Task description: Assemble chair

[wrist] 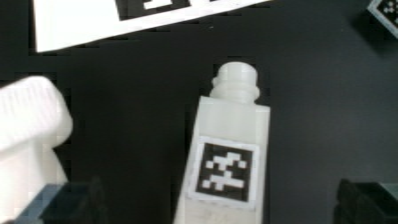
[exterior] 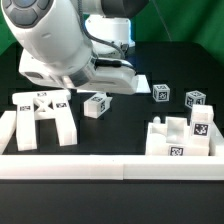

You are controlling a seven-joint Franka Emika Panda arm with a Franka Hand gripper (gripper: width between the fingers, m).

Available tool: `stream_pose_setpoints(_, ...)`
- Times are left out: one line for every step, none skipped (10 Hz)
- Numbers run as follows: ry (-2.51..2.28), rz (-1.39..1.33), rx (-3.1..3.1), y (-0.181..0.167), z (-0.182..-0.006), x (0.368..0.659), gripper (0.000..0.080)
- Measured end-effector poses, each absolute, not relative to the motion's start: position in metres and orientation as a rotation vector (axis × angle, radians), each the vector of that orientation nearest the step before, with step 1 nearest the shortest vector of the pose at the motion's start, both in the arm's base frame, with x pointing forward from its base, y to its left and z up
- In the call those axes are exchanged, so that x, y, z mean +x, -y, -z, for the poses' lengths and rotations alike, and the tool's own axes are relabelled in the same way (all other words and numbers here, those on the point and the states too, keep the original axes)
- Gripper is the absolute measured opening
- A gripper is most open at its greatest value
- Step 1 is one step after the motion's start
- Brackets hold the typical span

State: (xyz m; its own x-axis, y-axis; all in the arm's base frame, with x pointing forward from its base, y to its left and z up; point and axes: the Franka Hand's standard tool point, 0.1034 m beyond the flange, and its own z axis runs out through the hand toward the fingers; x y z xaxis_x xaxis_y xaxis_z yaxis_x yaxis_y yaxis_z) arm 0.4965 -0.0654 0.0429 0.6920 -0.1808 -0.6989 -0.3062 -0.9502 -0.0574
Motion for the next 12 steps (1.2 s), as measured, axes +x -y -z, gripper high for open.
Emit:
stream_pose_setpoints(-0.326, -1.083, -2.729, 0.064, -0.041, 0.497, 0.0649)
stream_pose_setpoints(-0.329, -1.082, -2.73, 0.064, -0.041, 0.498, 0.0649)
stream_pose_setpoints(-0.329, -1.083, -2.729, 0.065, -0.041, 0.497, 0.0649)
stream_pose_setpoints(-0.33, -1.083, -2.729, 0.065, -0.041, 0.497, 0.0649)
stream_pose_setpoints(-0.338, -1.08, -2.722, 0.069, -0.041, 0.497, 0.0649)
stream_pose_setpoints(-0.349, -1.081, -2.715, 0.074, -0.041, 0.495, 0.0649)
stream_pose_setpoints(-0.349, -1.104, -2.704, 0.073, -0.04, 0.492, 0.0649)
stream_pose_setpoints(-0.347, -1.118, -2.697, 0.072, -0.04, 0.491, 0.0649)
stream_pose_setpoints(-0.392, -1.236, -2.639, 0.071, -0.042, 0.481, 0.0649)
stream_pose_setpoints(-0.446, -1.402, -2.556, 0.072, -0.041, 0.477, 0.0649)
stream_pose_setpoints(-0.479, -1.42, -2.566, 0.074, -0.033, 0.491, 0.0649)
stream_pose_setpoints(-0.484, -1.415, -2.571, 0.073, -0.035, 0.494, 0.0649)
